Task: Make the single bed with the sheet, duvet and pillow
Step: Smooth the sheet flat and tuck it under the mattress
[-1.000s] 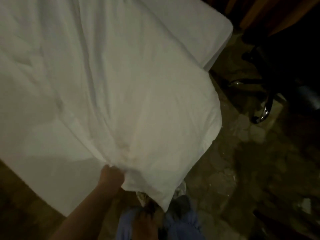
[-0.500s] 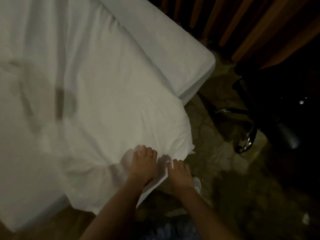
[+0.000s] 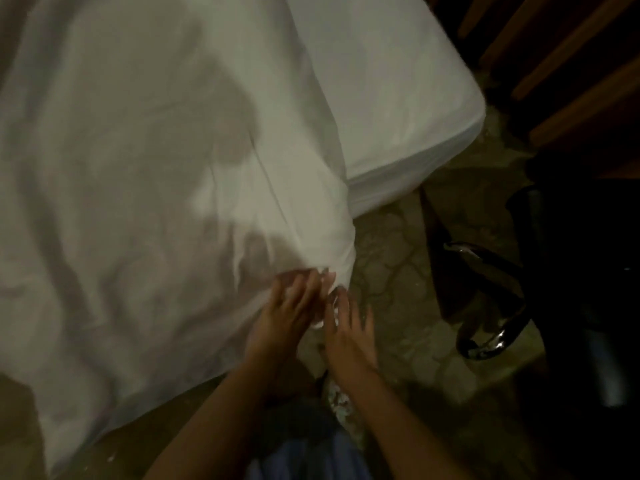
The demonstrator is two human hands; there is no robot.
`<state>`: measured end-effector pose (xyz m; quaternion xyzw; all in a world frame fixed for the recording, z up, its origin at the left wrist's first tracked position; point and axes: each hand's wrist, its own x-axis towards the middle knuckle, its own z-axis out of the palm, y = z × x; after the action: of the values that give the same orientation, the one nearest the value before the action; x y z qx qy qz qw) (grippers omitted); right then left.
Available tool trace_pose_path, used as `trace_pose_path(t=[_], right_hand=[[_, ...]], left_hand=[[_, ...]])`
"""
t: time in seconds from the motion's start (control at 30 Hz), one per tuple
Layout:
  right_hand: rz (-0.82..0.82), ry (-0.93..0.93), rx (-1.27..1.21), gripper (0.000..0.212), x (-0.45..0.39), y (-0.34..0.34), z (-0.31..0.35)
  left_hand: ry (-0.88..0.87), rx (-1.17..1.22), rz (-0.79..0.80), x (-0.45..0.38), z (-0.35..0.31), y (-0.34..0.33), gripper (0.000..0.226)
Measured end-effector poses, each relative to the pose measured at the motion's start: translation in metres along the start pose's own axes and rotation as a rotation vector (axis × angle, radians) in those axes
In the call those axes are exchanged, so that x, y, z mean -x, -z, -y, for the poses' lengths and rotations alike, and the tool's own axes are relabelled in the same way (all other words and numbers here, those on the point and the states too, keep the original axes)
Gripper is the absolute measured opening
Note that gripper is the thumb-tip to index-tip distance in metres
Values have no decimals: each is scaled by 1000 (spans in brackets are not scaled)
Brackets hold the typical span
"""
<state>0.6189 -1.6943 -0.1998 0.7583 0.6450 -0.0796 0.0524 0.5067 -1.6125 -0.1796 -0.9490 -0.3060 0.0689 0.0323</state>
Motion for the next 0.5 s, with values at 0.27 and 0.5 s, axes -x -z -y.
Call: trace_pose_path(t=[0.27,0.5], right_hand=[[-249,39,-113,102,-46,16,1],[-393,128,-295,60,-40,21,-2]], left_hand=[[151,129,-198,-2,18,8,20],[197,157,-281,8,7,26,15]])
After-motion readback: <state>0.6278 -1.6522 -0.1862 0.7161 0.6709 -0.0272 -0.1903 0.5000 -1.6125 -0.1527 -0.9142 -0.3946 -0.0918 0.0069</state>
